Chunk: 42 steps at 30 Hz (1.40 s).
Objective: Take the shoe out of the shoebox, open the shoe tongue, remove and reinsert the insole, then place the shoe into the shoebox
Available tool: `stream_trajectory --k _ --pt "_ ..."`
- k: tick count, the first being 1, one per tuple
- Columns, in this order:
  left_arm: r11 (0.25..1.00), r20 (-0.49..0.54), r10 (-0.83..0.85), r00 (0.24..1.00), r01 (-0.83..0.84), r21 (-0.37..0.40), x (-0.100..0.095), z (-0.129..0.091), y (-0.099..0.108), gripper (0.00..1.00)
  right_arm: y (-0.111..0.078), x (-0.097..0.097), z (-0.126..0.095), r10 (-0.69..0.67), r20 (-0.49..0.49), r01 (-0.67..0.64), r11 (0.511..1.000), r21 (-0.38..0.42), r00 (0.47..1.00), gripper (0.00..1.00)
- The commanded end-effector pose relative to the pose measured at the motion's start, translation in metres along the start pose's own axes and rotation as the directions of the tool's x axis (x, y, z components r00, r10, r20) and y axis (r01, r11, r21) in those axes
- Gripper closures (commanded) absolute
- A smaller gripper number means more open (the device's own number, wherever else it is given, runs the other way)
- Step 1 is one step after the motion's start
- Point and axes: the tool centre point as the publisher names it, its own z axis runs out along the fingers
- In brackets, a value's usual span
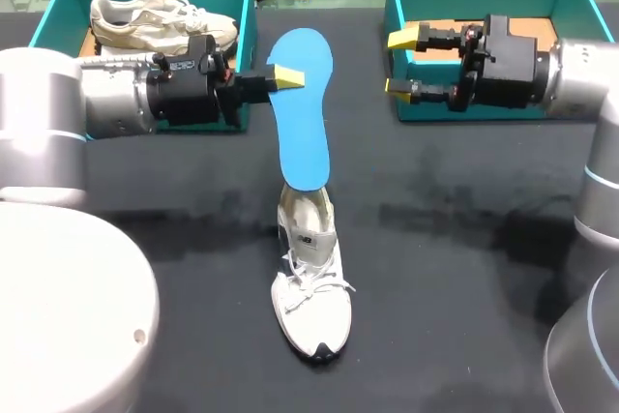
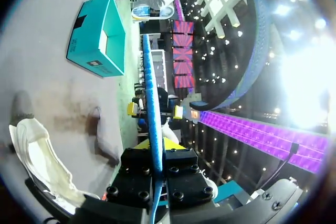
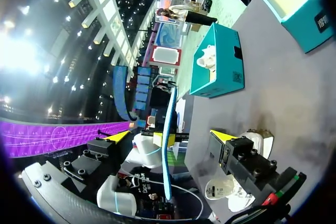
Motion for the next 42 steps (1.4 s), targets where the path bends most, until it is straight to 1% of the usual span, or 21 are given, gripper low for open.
stream_trajectory --k 1,5,8,12,15,16,18,24,30,35,39,42 --pt "1.0 -0.004 -0.004 1.0 0.004 0.003 -0.005 0.006 -0.005 1.0 -0.002 0.002 -0.002 0.005 0.071 -0.009 0.998 0.054 0.997 0.0" --pt "1.0 0.006 -0.015 1.0 0.015 -0.007 -0.013 0.009 -0.008 1.0 -0.009 0.003 -0.004 -0.001 0.107 -0.008 0.996 0.086 0.994 0.0" --pt "1.0 0.011 -0.028 1.0 0.028 0.0 -0.018 0.012 -0.011 1.0 -0.015 0.005 -0.004 -0.014 0.131 0.0 0.994 0.107 0.991 0.0" --pt "0.999 0.024 -0.049 0.998 0.05 0.0 -0.023 0.015 -0.013 1.0 -0.02 0.008 -0.003 -0.026 0.202 -0.002 0.991 0.134 0.979 0.0" --pt "0.998 0.022 -0.064 0.998 0.064 -0.004 -0.026 0.017 -0.014 1.0 -0.023 0.01 -0.002 -0.029 0.279 -0.014 0.988 0.153 0.96 0.0" --pt "0.998 0.021 -0.066 0.998 0.066 -0.003 -0.027 0.018 -0.015 1.0 -0.024 0.011 -0.001 -0.025 0.319 -0.026 0.988 0.155 0.947 0.0" --pt "0.997 0.021 -0.072 0.997 0.072 -0.001 -0.029 0.019 -0.016 1.0 -0.026 0.013 0.001 -0.037 0.363 -0.024 0.986 0.162 0.931 0.0" --pt "0.996 0.022 -0.089 0.996 0.089 0.002 -0.031 0.02 -0.018 1.0 -0.029 0.025 0.004 -0.081 0.522 -0.014 0.984 0.177 0.849 0.0" --pt "0.996 0.022 -0.089 0.996 0.089 0.002 -0.031 0.02 -0.018 1.0 -0.033 0.037 0.01 -0.121 0.661 -0.014 0.981 0.195 0.74 0.0" --pt "0.996 0.022 -0.089 0.996 0.089 0.002 -0.031 0.02 -0.018 1.0 -0.033 0.048 0.019 -0.155 0.747 -0.027 0.974 0.225 0.647 0.0" --pt "0.996 0.022 -0.089 0.996 0.089 0.002 -0.031 0.02 -0.018 1.0 -0.036 0.055 0.025 -0.18 0.809 -0.042 0.969 0.245 0.56 0.0" --pt "0.996 0.022 -0.089 0.996 0.089 0.002 -0.031 0.02 -0.018 1.0 -0.038 0.057 0.027 -0.189 0.834 -0.047 0.968 0.248 0.518 0.0"
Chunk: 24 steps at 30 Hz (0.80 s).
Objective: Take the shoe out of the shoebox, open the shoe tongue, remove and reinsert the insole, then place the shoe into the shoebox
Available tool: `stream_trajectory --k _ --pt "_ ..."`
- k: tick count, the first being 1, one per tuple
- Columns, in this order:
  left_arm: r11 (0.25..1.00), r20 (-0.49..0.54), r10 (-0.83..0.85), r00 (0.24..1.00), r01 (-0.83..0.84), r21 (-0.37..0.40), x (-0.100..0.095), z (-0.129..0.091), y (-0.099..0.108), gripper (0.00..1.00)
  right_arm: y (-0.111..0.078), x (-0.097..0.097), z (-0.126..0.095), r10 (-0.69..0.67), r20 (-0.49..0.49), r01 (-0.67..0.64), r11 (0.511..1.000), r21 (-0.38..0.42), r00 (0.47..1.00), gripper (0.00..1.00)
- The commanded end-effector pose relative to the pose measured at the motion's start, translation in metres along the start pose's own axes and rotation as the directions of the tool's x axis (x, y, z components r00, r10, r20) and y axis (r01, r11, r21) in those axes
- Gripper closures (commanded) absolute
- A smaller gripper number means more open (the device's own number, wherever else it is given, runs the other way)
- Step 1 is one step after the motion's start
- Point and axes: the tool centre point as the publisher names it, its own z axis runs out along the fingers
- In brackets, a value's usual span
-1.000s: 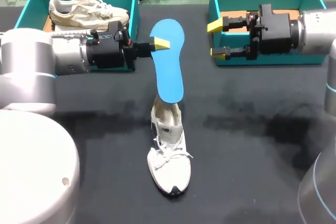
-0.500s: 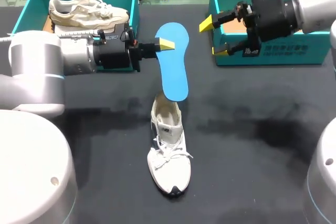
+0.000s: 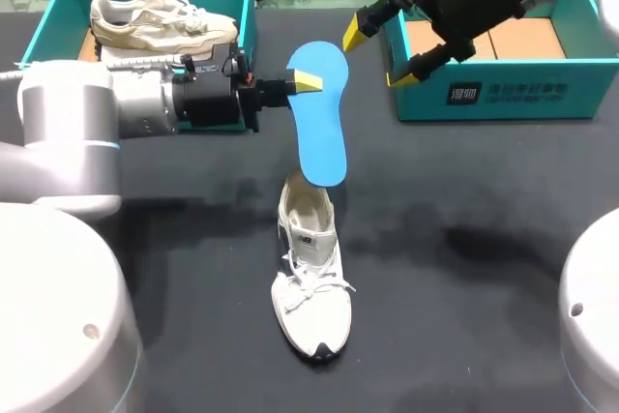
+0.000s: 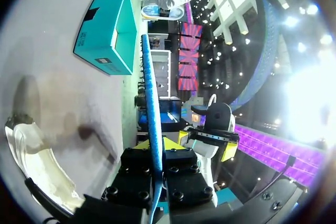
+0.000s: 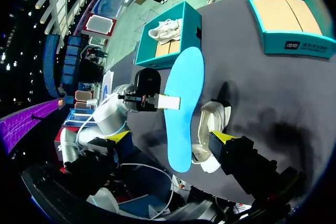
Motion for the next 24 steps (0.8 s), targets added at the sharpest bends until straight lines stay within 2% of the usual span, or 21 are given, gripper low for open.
stream_trajectory --k 1,7,24 --pt "1.0 0.002 0.0 1.0 0.0 -0.001 0.0 -0.001 0.001 1.0 0.004 0.009 0.002 0.0 0.371 -0.008 1.0 0.022 0.929 0.0" --pt "1.0 0.002 0.0 1.0 0.0 -0.001 0.0 -0.001 0.001 1.0 0.001 0.014 0.011 -0.027 0.439 0.013 0.999 0.035 0.898 0.0" --pt "1.0 0.002 0.0 1.0 0.0 -0.001 0.0 -0.001 0.001 1.0 -0.013 0.057 0.039 -0.02 0.604 0.028 1.0 -0.004 0.797 0.0"
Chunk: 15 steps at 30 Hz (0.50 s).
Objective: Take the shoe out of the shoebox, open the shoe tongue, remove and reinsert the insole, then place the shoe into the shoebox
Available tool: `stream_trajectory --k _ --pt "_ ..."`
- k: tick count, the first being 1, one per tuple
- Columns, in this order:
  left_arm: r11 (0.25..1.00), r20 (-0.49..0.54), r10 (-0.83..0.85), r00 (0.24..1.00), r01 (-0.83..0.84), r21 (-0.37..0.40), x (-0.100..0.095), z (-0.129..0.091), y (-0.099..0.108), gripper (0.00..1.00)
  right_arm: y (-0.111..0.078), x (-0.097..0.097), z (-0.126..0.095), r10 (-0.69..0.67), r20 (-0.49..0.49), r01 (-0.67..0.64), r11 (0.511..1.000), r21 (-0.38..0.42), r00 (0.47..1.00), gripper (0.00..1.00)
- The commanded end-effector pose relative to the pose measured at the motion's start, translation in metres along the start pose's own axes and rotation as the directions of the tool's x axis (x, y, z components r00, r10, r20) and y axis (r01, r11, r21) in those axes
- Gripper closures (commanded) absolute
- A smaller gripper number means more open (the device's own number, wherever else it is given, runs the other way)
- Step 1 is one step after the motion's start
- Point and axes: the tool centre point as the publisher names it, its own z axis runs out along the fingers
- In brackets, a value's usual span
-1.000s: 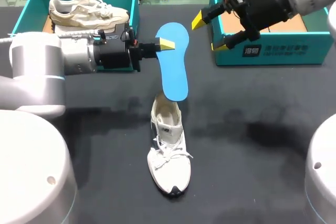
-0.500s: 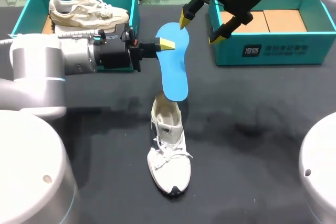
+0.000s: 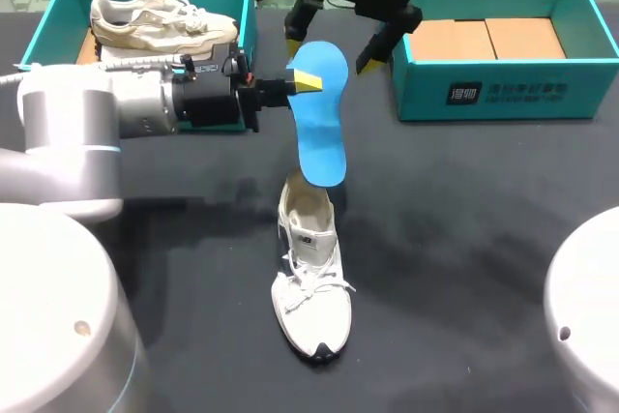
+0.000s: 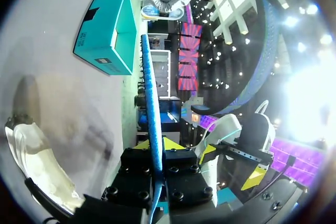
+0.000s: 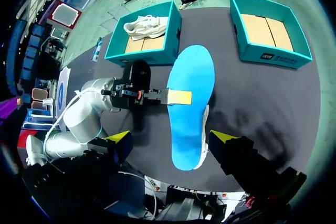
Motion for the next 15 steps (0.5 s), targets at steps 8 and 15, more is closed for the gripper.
stream_trajectory --k 8,15 --pt "1.0 0.003 0.0 1.0 0.0 0.0 0.0 0.0 0.001 1.0 -0.004 0.028 0.011 0.014 0.325 -0.021 1.0 0.019 0.946 0.0" --pt "1.0 0.003 0.0 1.0 0.0 0.0 0.0 0.0 0.001 1.0 -0.009 0.037 0.014 0.034 0.361 -0.035 0.999 -0.003 0.932 0.0"
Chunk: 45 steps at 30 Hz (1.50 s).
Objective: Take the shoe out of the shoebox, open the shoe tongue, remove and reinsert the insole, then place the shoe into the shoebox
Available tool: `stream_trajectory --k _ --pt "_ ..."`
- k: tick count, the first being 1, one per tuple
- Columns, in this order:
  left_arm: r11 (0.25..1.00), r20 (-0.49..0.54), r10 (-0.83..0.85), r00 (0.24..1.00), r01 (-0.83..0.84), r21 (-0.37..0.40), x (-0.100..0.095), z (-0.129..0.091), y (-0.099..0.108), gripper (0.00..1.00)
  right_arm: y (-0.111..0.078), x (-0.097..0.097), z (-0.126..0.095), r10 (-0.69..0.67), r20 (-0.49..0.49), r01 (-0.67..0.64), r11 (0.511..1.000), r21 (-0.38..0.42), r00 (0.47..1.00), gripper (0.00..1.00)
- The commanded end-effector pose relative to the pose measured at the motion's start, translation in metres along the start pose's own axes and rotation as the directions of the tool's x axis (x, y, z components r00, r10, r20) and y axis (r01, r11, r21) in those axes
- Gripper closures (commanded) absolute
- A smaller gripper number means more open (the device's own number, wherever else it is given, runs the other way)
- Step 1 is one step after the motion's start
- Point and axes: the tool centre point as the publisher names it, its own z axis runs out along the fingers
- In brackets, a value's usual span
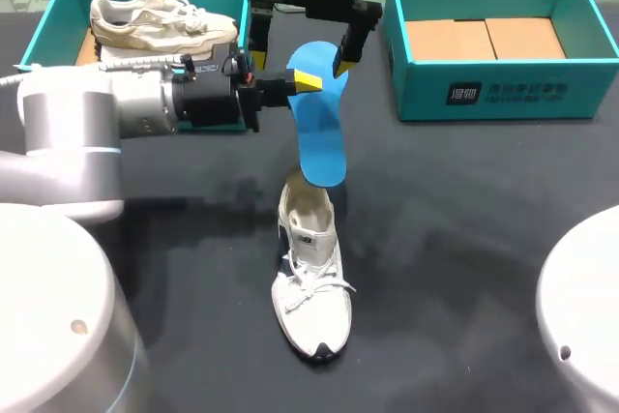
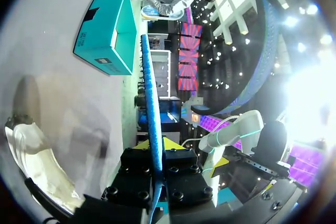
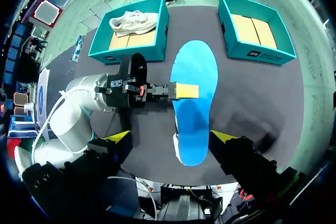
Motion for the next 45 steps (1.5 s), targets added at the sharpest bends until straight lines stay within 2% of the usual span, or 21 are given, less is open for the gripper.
stream_trajectory --k 1,10,16,24,29,40,42,45 --pt "1.0 0.002 0.0 1.0 0.0 -0.001 0.0 -0.001 0.001 1.0 -0.003 0.01 0.001 0.019 0.188 -0.015 1.0 -0.017 0.982 0.0" --pt "1.0 0.002 0.0 1.0 0.0 -0.001 0.0 -0.001 0.001 1.0 -0.011 0.01 -0.003 0.026 0.196 -0.014 0.998 -0.058 0.98 0.0" --pt "1.0 0.002 0.0 1.0 0.0 -0.001 0.0 -0.001 0.001 1.0 -0.011 0.003 -0.008 0.04 0.027 -0.038 0.997 -0.065 0.999 0.0" --pt "1.0 0.002 0.0 1.0 0.0 -0.001 0.0 -0.001 0.001 1.0 -0.011 -0.014 -0.011 0.085 -0.142 -0.089 0.996 -0.023 0.986 0.0" --pt "1.0 0.002 0.0 1.0 0.0 -0.001 0.0 -0.001 0.001 1.0 -0.012 -0.027 -0.014 0.113 -0.268 -0.119 0.993 -0.008 0.957 0.0" --pt "1.0 0.002 0.0 1.0 0.0 -0.001 0.0 -0.001 0.001 1.0 -0.004 -0.054 -0.02 0.113 -0.411 -0.111 0.993 0.029 0.904 0.0" --pt "1.0 0.002 0.0 1.0 0.0 -0.001 0.0 -0.001 0.001 1.0 -0.003 -0.063 -0.015 0.131 -0.422 -0.125 0.991 0.041 0.897 0.0" --pt "1.0 0.002 0.0 1.0 0.0 -0.001 0.0 -0.001 0.001 1.0 -0.005 -0.075 -0.006 0.159 -0.497 -0.154 0.987 0.052 0.853 0.0"
